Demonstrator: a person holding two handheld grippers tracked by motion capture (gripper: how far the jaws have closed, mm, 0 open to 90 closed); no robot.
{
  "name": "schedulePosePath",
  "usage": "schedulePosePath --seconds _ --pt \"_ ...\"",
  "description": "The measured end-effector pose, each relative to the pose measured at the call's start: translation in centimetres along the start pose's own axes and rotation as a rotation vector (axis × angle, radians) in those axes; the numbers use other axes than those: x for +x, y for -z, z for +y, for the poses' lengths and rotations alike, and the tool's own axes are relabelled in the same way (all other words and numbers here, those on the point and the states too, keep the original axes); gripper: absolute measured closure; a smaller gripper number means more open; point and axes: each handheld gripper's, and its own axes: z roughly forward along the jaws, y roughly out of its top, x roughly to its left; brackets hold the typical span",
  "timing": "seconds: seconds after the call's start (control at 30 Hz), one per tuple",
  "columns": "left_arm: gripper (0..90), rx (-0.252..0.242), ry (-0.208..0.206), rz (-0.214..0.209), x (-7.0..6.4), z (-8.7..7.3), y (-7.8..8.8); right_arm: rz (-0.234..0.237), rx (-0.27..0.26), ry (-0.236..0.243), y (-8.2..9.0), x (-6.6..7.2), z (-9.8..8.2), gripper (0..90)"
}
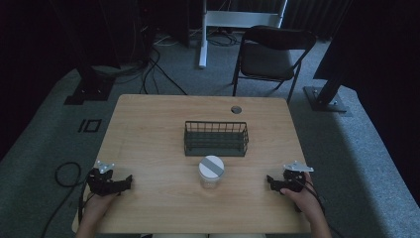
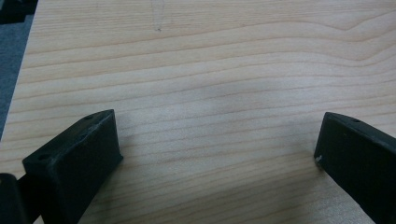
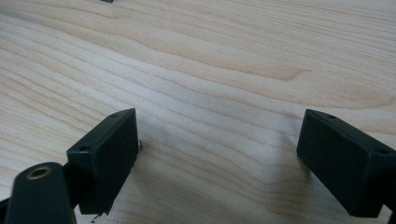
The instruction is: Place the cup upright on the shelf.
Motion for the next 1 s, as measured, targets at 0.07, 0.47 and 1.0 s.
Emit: schedulePosePath --seconds 0.07,0.47,1.0 --pt "0.3 0.0 0.009 0.01 0.1 0.0 0.0 0.0 0.0 0.0 0.0 0.0 0.0 12.2" --pt "0.2 -0.001 0.004 0.003 0.1 -0.1 0.1 -0.003 -0.001 0.0 0.0 0.0 0.0 12.3" --pt "0.2 0.001 0.009 0.01 0.1 -0.1 0.0 0.037 -0.028 0.023 0.2 1.0 0.5 12.9"
